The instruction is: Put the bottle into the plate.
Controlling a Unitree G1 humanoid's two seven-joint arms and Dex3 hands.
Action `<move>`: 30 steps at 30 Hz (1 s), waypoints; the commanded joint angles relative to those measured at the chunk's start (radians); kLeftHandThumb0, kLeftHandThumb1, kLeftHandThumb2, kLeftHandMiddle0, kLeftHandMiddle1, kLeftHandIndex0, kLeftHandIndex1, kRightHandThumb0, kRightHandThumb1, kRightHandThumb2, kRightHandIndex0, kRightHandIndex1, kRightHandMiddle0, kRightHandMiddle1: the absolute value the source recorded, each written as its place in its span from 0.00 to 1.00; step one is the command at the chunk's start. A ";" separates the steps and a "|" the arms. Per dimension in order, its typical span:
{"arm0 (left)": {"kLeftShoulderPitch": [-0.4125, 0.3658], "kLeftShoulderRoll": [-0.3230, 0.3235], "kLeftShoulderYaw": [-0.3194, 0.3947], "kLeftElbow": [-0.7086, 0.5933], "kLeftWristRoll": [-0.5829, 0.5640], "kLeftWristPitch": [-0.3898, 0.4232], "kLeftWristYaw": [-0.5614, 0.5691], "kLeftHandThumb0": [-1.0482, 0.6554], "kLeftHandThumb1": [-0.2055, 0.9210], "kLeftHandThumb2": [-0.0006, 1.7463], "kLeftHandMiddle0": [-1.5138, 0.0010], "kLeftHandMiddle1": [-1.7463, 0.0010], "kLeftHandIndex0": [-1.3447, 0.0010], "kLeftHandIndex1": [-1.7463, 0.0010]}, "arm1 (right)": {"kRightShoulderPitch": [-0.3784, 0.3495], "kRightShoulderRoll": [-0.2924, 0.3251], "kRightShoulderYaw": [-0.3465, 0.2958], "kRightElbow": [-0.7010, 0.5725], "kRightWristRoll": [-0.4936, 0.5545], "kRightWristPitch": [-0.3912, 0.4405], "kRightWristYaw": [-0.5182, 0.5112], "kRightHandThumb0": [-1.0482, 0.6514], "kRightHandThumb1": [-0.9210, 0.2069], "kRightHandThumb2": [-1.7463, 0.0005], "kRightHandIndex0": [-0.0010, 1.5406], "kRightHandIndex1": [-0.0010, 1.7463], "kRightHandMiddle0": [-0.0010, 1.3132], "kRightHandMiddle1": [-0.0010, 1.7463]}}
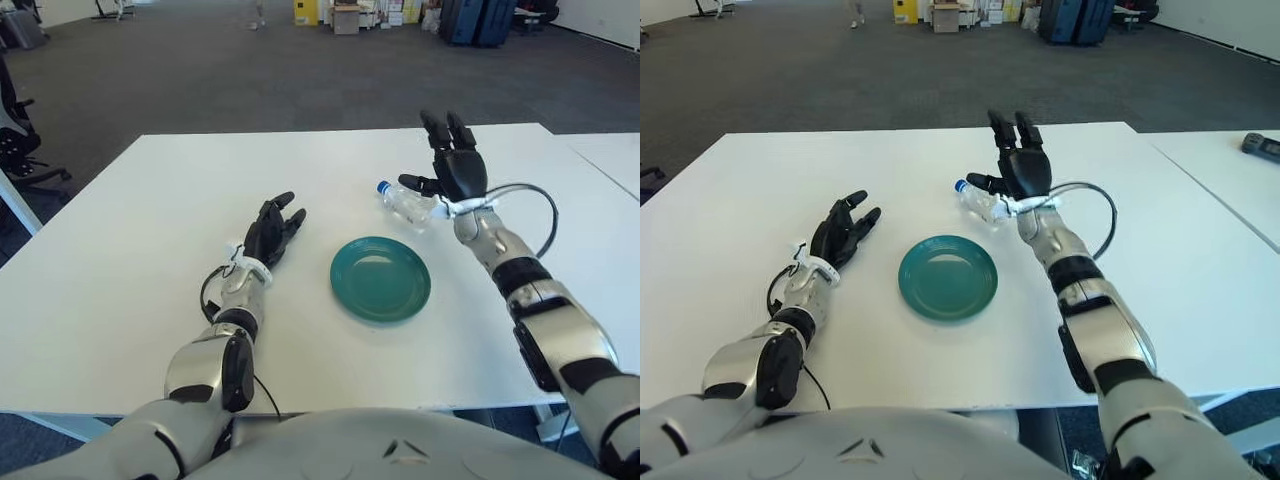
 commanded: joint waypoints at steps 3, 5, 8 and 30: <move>0.057 -0.016 0.014 0.035 -0.008 0.058 -0.002 0.13 1.00 0.51 0.65 0.91 1.00 0.39 | -0.097 0.063 0.077 0.165 -0.014 0.076 0.041 0.07 0.00 0.70 0.01 0.00 0.00 0.13; 0.058 -0.017 0.017 0.035 -0.011 0.062 -0.004 0.13 1.00 0.52 0.65 0.91 1.00 0.39 | -0.108 0.077 0.092 0.197 -0.006 0.091 0.046 0.06 0.00 0.69 0.02 0.00 0.00 0.12; 0.058 -0.019 0.022 0.036 -0.015 0.067 -0.007 0.13 1.00 0.52 0.66 0.91 1.00 0.40 | -0.123 0.096 0.106 0.236 0.009 0.112 0.067 0.06 0.00 0.68 0.02 0.00 0.00 0.12; 0.093 -0.037 0.059 -0.011 -0.063 0.025 -0.132 0.13 1.00 0.50 0.64 0.88 0.99 0.38 | -0.069 0.136 0.099 0.319 0.115 0.198 0.179 0.08 0.00 0.75 0.15 0.05 0.00 0.21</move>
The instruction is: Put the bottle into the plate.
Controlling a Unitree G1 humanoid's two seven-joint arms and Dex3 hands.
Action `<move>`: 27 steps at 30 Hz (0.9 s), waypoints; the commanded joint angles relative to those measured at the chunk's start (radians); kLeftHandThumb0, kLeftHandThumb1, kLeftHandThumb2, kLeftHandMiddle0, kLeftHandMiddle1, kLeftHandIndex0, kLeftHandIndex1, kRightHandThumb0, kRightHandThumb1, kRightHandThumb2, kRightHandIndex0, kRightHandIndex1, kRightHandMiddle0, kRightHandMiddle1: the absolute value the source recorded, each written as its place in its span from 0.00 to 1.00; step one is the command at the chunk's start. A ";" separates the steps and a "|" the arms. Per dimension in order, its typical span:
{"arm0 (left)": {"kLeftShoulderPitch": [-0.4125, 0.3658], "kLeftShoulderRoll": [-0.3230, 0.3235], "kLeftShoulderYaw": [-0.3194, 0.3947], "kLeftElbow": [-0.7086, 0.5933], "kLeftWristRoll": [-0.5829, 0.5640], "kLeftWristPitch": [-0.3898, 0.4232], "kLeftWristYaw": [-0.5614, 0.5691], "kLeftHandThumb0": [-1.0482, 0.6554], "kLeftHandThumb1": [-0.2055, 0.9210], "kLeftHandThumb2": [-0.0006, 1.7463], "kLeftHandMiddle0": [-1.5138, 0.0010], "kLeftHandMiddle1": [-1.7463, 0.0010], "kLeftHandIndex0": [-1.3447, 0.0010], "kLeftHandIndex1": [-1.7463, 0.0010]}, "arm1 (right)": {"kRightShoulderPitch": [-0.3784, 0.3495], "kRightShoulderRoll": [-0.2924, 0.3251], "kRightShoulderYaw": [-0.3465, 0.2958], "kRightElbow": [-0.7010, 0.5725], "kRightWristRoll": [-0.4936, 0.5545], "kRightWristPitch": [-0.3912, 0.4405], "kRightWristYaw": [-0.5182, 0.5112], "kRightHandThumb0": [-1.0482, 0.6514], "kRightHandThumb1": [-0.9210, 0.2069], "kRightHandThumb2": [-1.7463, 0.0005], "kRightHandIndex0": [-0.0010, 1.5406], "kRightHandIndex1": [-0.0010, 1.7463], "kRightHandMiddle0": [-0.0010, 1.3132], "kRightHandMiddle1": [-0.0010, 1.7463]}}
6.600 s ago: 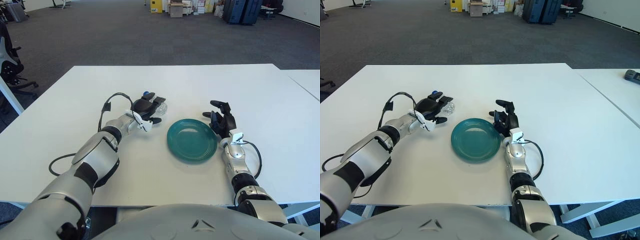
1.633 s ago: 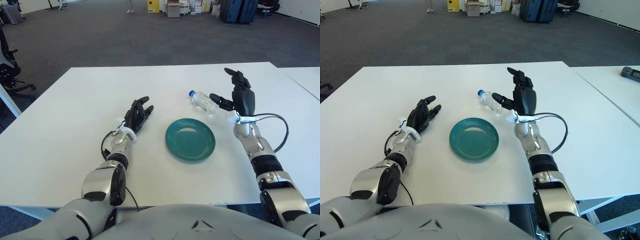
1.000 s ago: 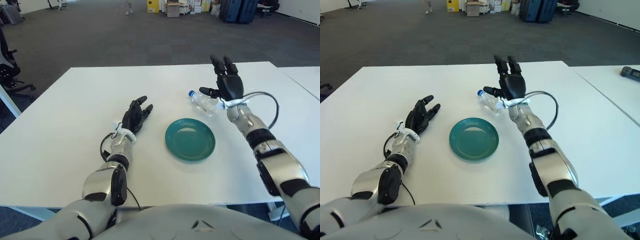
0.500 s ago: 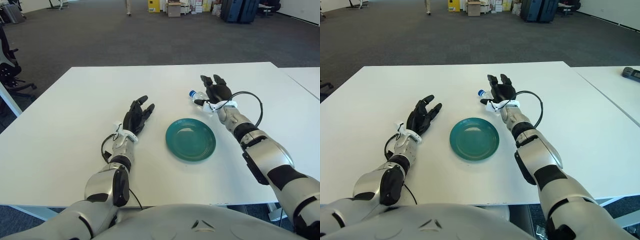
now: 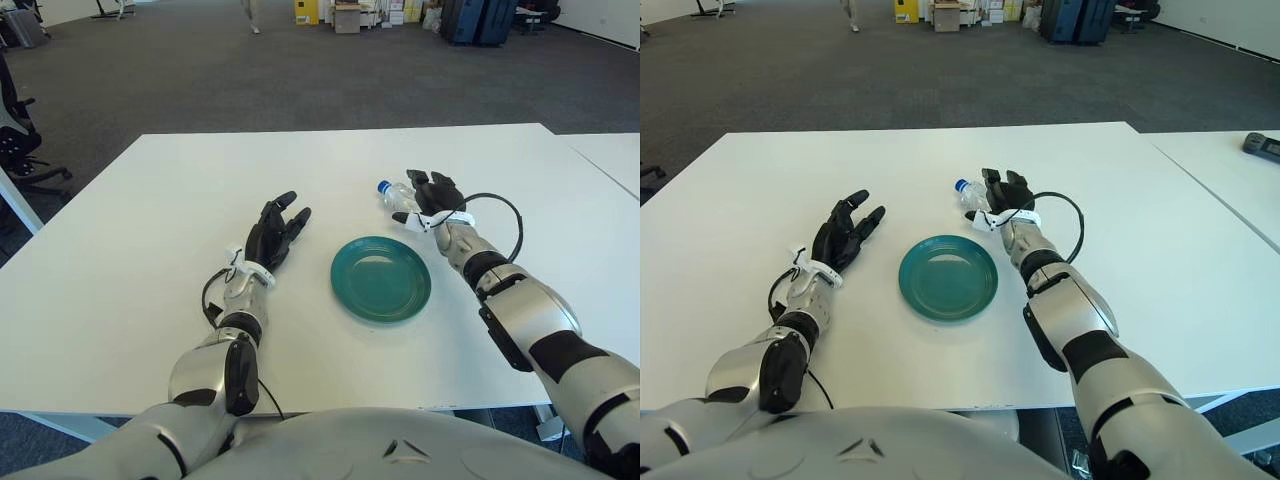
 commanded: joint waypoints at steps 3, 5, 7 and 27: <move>0.072 -0.014 0.019 0.012 -0.033 0.020 -0.054 0.13 1.00 0.50 0.63 0.87 0.98 0.38 | 0.013 0.007 -0.019 0.005 0.044 0.018 0.040 0.09 0.00 0.77 0.16 0.06 0.00 0.23; 0.079 -0.018 0.023 -0.001 -0.046 0.016 -0.082 0.13 1.00 0.49 0.63 0.86 0.96 0.37 | 0.018 0.008 -0.026 0.008 0.058 0.024 0.054 0.11 0.00 0.78 0.17 0.06 0.00 0.24; 0.087 -0.020 0.026 -0.016 -0.056 0.013 -0.109 0.13 1.00 0.49 0.63 0.84 0.95 0.37 | 0.024 0.009 -0.031 0.010 0.071 0.030 0.065 0.11 0.00 0.78 0.18 0.07 0.00 0.25; 0.130 -0.022 0.037 -0.183 -0.146 0.090 -0.233 0.12 1.00 0.50 0.65 0.70 0.90 0.36 | 0.057 0.026 -0.026 0.018 0.096 0.057 0.093 0.12 0.00 0.78 0.16 0.25 0.00 0.35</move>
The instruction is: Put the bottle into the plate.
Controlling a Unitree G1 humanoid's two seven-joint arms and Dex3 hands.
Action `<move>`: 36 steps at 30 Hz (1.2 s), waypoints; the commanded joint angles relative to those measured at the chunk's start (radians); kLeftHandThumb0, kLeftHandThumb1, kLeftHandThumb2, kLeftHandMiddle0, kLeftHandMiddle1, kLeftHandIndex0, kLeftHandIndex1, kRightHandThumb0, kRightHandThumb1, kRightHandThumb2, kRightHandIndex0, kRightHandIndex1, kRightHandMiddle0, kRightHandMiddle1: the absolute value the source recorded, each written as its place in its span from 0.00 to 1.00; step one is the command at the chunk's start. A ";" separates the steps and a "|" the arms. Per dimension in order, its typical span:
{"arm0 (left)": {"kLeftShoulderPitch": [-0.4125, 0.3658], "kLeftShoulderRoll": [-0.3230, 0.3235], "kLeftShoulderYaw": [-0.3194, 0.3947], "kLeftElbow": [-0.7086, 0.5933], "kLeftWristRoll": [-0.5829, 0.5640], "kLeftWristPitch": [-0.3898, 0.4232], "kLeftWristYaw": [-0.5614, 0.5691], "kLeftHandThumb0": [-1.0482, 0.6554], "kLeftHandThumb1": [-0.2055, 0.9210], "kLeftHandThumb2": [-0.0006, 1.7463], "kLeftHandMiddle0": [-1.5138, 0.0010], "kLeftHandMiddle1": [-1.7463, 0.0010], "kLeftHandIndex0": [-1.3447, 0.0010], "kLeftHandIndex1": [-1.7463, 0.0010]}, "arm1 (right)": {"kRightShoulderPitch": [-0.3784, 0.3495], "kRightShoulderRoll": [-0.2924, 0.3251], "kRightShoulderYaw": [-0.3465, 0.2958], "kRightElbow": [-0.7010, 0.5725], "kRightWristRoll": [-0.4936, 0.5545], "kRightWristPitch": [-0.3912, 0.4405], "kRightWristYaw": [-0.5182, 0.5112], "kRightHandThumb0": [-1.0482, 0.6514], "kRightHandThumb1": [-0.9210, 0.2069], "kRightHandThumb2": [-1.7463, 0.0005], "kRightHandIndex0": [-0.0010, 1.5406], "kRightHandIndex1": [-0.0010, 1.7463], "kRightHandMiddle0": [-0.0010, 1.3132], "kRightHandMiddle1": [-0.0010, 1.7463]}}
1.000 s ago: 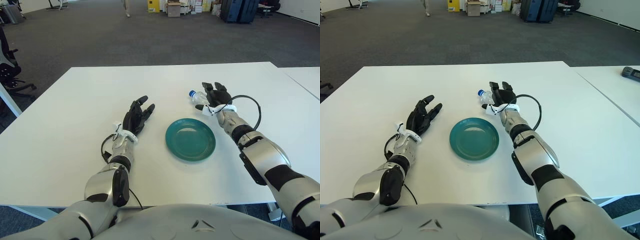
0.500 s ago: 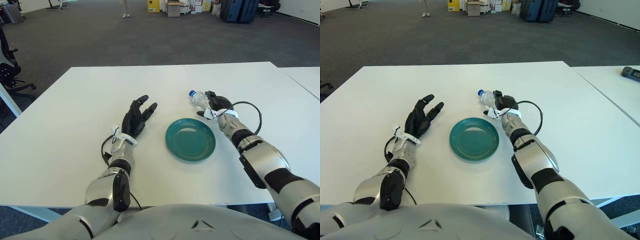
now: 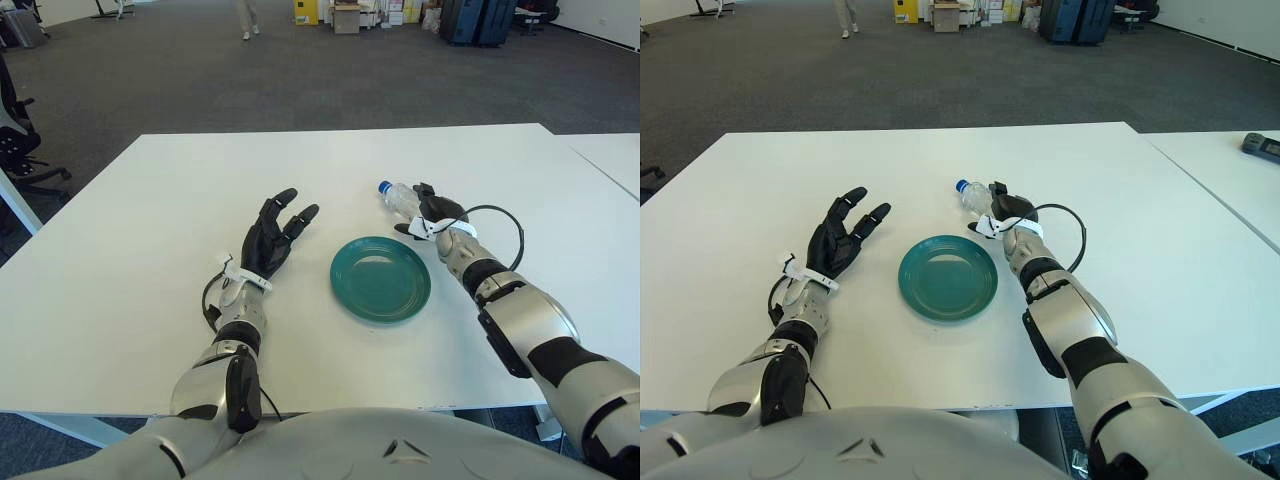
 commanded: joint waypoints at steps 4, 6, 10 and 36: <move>0.055 -0.004 0.009 -0.025 -0.040 0.040 -0.011 0.11 1.00 0.51 0.65 0.68 0.89 0.36 | 0.029 0.014 -0.001 0.014 0.015 0.008 0.024 0.13 0.00 0.79 0.15 0.30 0.00 0.37; 0.059 -0.004 0.008 -0.037 -0.045 0.047 -0.011 0.11 1.00 0.51 0.65 0.67 0.88 0.35 | 0.030 0.014 -0.001 0.015 0.015 0.008 0.026 0.13 0.00 0.79 0.16 0.31 0.00 0.38; 0.066 -0.005 0.007 -0.060 -0.053 0.060 -0.012 0.11 1.00 0.51 0.64 0.66 0.87 0.35 | 0.030 0.014 0.001 0.017 0.013 0.011 0.026 0.14 0.00 0.80 0.18 0.35 0.00 0.47; 0.105 -0.013 -0.001 -0.151 -0.091 0.114 0.014 0.12 1.00 0.53 0.65 0.64 0.85 0.35 | 0.033 0.025 0.035 0.025 -0.019 0.050 -0.095 0.60 0.52 0.35 0.48 0.73 0.39 1.00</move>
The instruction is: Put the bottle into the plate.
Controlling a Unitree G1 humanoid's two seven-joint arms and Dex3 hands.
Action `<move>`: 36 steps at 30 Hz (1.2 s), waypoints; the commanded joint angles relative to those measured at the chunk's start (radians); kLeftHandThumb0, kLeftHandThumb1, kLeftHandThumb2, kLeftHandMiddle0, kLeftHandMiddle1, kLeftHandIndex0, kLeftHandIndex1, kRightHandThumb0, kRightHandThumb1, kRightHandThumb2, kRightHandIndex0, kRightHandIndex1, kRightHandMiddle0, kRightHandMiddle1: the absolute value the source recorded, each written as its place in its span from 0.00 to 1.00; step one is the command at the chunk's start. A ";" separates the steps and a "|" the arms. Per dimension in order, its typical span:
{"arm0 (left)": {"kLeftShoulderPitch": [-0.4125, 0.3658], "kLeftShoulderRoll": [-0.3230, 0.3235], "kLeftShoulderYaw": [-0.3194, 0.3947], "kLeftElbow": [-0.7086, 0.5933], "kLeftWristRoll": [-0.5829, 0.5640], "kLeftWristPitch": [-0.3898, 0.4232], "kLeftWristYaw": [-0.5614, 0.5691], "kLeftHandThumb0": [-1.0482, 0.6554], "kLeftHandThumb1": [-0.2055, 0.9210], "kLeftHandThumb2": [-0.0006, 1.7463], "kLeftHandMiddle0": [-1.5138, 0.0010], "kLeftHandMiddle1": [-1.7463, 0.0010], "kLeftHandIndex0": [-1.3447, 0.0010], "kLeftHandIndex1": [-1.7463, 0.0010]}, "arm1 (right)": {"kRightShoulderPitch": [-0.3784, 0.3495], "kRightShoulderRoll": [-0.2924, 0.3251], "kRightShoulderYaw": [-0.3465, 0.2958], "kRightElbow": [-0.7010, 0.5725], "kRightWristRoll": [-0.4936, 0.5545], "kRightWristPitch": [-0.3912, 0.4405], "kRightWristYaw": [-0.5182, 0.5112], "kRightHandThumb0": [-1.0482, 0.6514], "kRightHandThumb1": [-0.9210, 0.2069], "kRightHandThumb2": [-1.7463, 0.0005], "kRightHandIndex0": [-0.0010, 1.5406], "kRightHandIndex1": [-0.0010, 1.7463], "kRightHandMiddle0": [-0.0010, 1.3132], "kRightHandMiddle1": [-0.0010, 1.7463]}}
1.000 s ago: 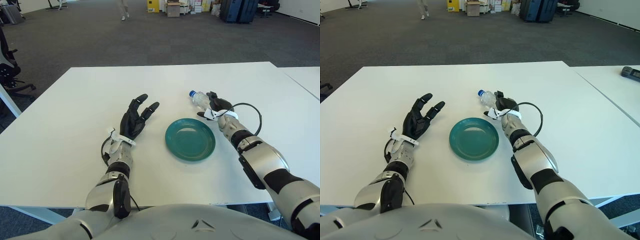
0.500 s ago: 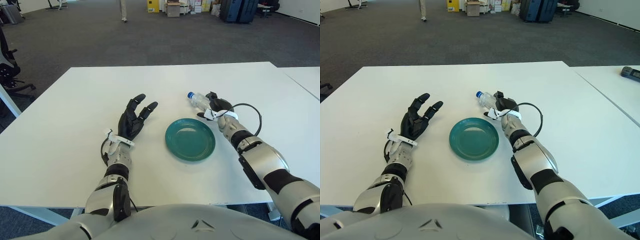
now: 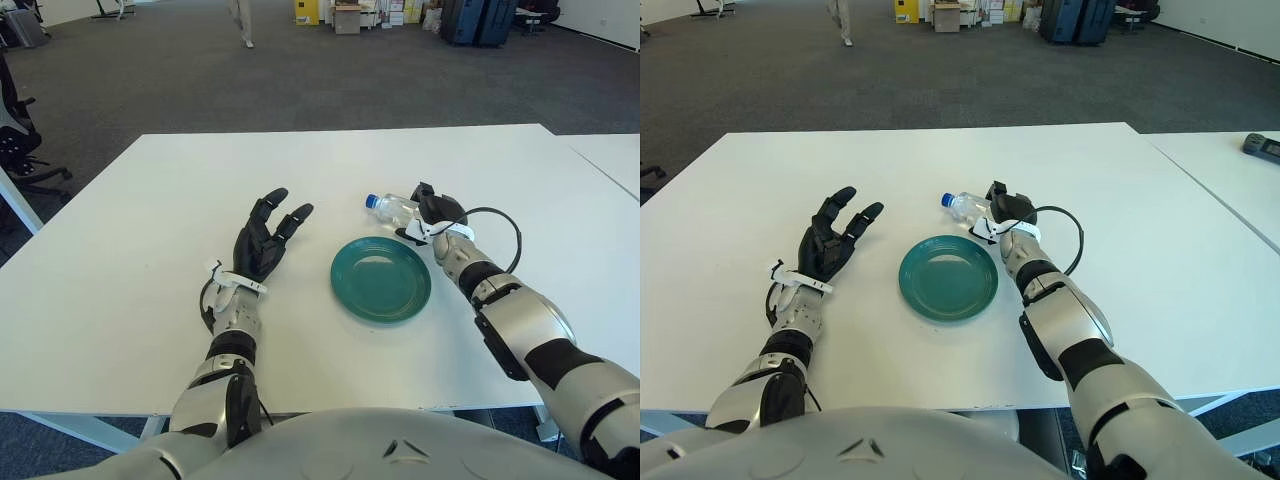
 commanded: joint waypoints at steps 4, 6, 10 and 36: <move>0.035 -0.001 0.004 0.003 -0.017 0.025 0.021 0.12 1.00 0.52 0.65 0.64 0.85 0.35 | 0.025 0.012 0.026 0.021 -0.017 0.012 -0.025 0.61 0.68 0.22 0.57 0.76 0.43 1.00; 0.036 -0.001 0.003 0.000 -0.018 0.027 0.023 0.12 1.00 0.52 0.65 0.64 0.85 0.35 | 0.025 0.012 0.031 0.022 -0.019 0.011 -0.029 0.61 0.71 0.20 0.59 0.75 0.45 1.00; 0.038 -0.001 0.002 -0.004 -0.020 0.031 0.025 0.12 1.00 0.52 0.65 0.63 0.84 0.35 | 0.022 0.010 0.044 0.024 -0.022 0.013 -0.019 0.61 0.74 0.18 0.61 0.73 0.49 1.00; 0.022 0.026 0.009 0.086 -0.015 0.029 0.021 0.11 1.00 0.53 0.65 0.63 0.84 0.35 | 0.005 -0.024 0.048 0.009 -0.004 -0.021 -0.011 0.61 0.77 0.08 0.54 0.96 0.45 1.00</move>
